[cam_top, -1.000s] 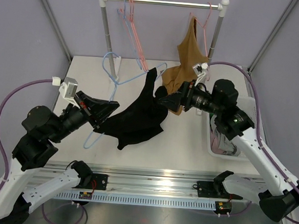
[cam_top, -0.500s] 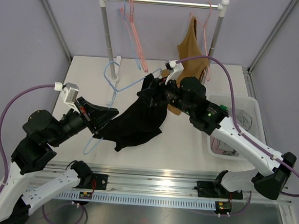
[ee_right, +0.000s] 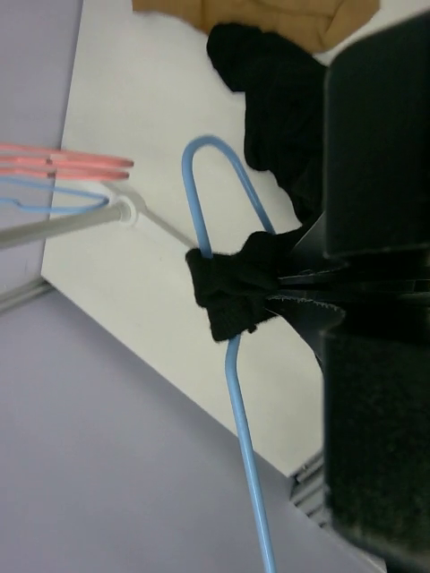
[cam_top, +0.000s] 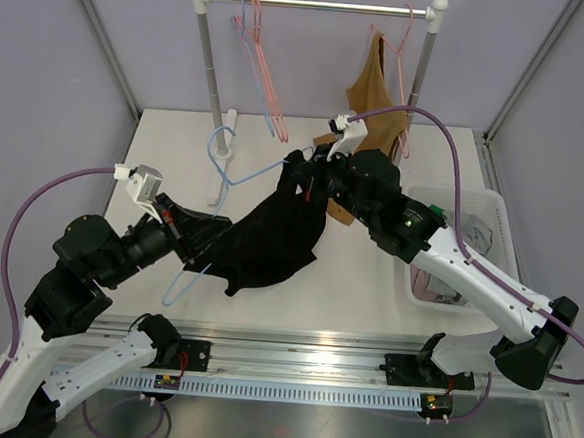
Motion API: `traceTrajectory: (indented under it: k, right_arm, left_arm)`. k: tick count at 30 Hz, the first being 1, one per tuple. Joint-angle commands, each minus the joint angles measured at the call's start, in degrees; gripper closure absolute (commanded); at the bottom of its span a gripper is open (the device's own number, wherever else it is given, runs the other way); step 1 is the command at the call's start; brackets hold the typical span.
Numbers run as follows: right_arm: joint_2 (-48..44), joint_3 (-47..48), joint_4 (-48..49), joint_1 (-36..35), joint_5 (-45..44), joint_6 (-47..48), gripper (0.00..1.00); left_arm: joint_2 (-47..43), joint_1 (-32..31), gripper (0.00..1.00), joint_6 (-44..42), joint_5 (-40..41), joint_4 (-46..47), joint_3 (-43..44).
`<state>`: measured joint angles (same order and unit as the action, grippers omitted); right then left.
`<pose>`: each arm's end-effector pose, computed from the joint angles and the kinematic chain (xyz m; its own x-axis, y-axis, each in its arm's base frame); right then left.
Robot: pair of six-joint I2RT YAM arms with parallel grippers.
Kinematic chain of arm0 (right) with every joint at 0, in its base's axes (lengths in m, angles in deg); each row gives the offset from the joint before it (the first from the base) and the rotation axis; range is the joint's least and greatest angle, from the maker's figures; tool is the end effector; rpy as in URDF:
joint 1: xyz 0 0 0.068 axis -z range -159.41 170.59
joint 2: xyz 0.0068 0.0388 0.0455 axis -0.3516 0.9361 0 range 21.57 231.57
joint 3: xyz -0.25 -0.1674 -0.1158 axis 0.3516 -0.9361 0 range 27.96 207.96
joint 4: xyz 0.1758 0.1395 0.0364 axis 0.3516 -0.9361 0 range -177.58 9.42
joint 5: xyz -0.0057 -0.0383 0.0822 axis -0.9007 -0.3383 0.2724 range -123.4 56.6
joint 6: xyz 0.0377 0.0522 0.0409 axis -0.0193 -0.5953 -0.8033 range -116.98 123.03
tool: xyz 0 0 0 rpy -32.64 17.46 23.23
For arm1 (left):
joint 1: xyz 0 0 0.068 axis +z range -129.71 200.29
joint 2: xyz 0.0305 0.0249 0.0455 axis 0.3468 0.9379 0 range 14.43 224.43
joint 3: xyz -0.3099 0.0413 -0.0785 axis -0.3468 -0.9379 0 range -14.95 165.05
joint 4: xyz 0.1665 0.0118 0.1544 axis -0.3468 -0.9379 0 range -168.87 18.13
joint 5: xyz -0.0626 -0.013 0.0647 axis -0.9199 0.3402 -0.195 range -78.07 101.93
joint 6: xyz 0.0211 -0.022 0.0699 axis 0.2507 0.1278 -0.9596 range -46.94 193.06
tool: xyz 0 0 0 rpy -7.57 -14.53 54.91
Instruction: Remove the tank top from the hanger
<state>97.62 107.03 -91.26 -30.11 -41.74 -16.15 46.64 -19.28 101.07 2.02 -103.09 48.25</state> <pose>0.1881 0.2151 0.4716 -0.3013 0.1449 -0.9424 -0.6094 0.7309 0.3072 0.0229 -0.0332 0.4394 -0.3598 -0.3028 -0.8825 0.6697 0.5748 -0.4703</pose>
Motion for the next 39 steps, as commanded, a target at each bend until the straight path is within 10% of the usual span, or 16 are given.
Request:
traceTrajectory:
  k: [1, 14, 22, 29, 39]
  right_arm:
    - [-0.6, 2.2, -2.1, -0.2, -9.3, 3.3, 1.00]
    - [3.6, 5.7, -11.6, 14.7, -8.0, 2.1, 1.00]
    - [-11.1, -7.9, -3.9, 14.7, 26.7, -4.5, 1.00]
    - [-22.0, -11.6, -16.3, 14.5, 44.4, 0.0, 1.00]
    - [-33.4, -8.7, -44.6, 14.5, 22.6, 9.0, 1.00]
  left_arm:
    - [-1.1, 0.0, 1.00, -1.0, 0.9, 0.7, 1.1]
    - [-3.3, 0.0, 1.00, 0.1, -4.9, 2.8, 1.6]
    - [3.9, -0.1, 1.00, -1.3, -5.2, 34.5, -3.9]
    - [17.7, -2.7, 1.00, -13.8, 5.3, 62.6, -3.8]
    - [36.7, -4.4, 1.00, -29.1, 22.5, 88.8, 3.0]
